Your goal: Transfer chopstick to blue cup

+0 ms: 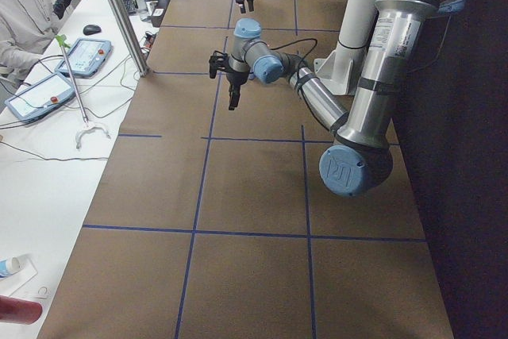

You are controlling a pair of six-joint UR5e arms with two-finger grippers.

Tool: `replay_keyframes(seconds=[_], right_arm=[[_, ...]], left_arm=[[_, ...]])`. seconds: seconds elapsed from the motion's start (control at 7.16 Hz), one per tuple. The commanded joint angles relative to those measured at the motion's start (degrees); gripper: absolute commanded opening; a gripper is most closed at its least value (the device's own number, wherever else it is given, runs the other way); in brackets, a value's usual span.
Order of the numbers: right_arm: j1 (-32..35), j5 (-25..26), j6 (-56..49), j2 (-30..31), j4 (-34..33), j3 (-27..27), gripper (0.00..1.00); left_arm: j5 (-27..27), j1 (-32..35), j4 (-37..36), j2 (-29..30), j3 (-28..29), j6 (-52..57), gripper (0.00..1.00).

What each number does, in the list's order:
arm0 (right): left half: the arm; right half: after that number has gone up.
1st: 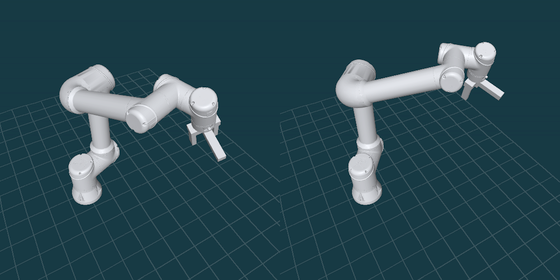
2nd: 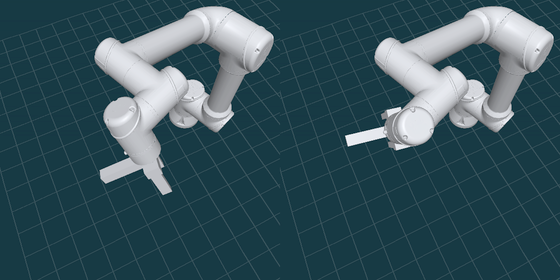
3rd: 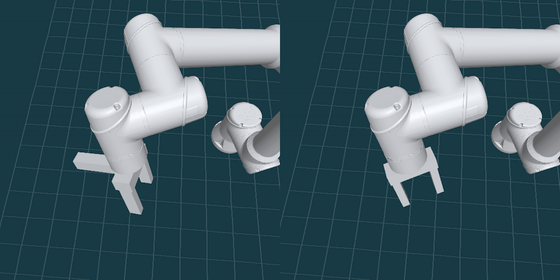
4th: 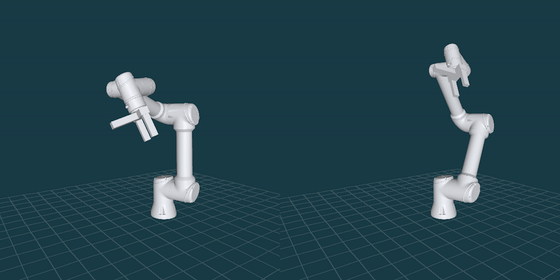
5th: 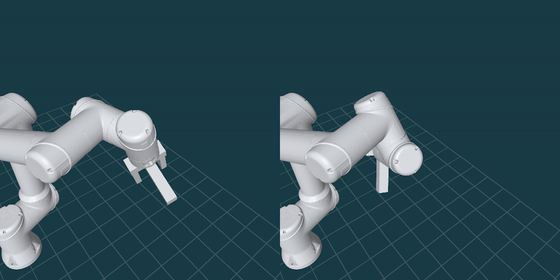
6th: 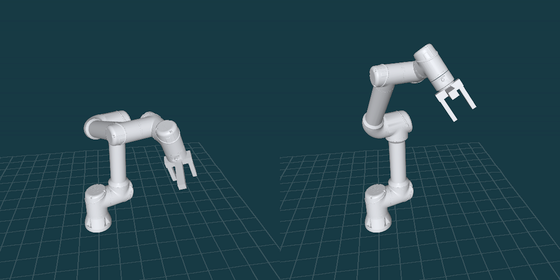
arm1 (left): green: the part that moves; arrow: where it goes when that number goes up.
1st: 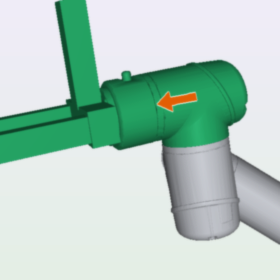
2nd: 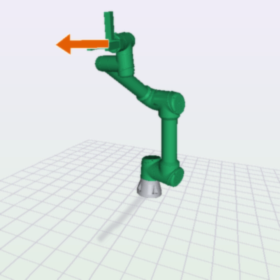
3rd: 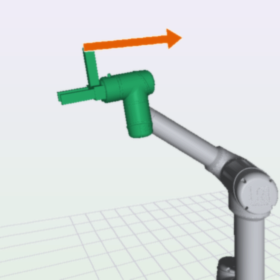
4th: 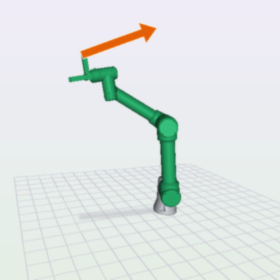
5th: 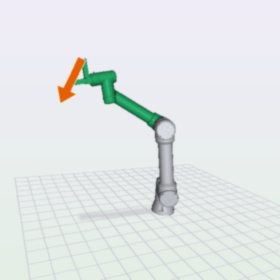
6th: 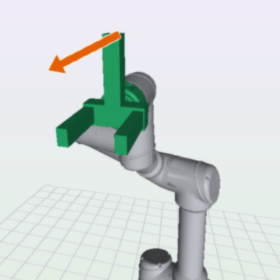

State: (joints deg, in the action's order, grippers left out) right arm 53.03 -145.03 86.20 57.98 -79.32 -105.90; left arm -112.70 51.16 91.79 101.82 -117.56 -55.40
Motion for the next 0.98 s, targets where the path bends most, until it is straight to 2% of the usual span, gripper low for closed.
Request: replay_keyframes(seconds=[0.0, 0.28, 0.56, 0.7, 0.84], right_arm=[[7.6, 3.6, -7.0, 9.8, -0.1, -6.4, 0.99], [13.5, 3.7, -26.6, 20.3, -0.1, -6.7, 0.99], [21.3, 4.0, -48.9, 29.2, -0.7, -5.7, 0.99], [26.1, 4.6, -60.2, 30.6, -1.8, -2.2, 0.99], [30.5, 5.4, -74.0, 31.3, -6.8, 0.3, 0.99]], left_arm=[[-5.2, 7.0, -0.1, -4.2, 2.7, 15.9, 1.00], [-10.2, 16.9, -0.8, -9.0, 4.4, 32.5, 1.00], [-19.3, 29.8, -0.7, -10.1, 15.1, 52.8, 1.00], [-21.0, 35.2, -0.6, -9.9, 19.7, 61.1, 1.00], [-21.0, 38.5, -0.6, -9.7, 21.0, 65.0, 1.00]])
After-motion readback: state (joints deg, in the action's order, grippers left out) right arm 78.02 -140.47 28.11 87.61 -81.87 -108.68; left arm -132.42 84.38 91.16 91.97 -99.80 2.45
